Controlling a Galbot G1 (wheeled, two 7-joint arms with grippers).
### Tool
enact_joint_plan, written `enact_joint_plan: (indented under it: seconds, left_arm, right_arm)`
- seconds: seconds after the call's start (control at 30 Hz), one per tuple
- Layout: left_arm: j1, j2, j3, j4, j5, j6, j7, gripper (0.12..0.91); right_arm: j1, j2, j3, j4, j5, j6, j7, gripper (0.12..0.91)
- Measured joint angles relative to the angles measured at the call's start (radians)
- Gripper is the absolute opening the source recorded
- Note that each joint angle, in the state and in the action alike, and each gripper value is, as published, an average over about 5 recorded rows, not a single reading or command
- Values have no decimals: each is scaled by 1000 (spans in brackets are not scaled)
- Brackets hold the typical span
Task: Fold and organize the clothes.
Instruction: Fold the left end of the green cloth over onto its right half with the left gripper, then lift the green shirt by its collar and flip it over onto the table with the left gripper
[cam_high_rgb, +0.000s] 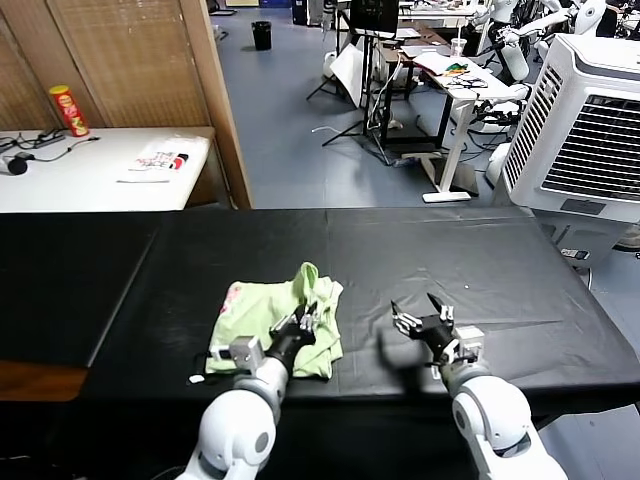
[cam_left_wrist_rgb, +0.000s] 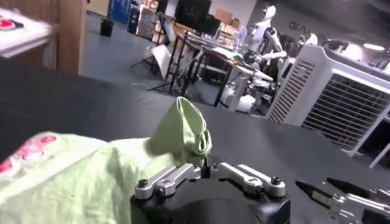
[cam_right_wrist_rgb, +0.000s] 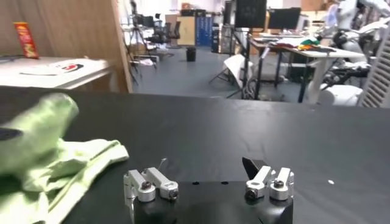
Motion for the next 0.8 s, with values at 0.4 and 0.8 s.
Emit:
enact_joint_plan:
  seconds: [0.4,0.8]
  left_arm:
    - [53,47,-131,-23,94,-75,49,797]
    - [115,87,-308,16,91,-134,86,798]
  right_arm:
    - [111,18,-170,-62,-18,10,-49,798]
    - [176,49,-249,-200,-217,53,-11,798]
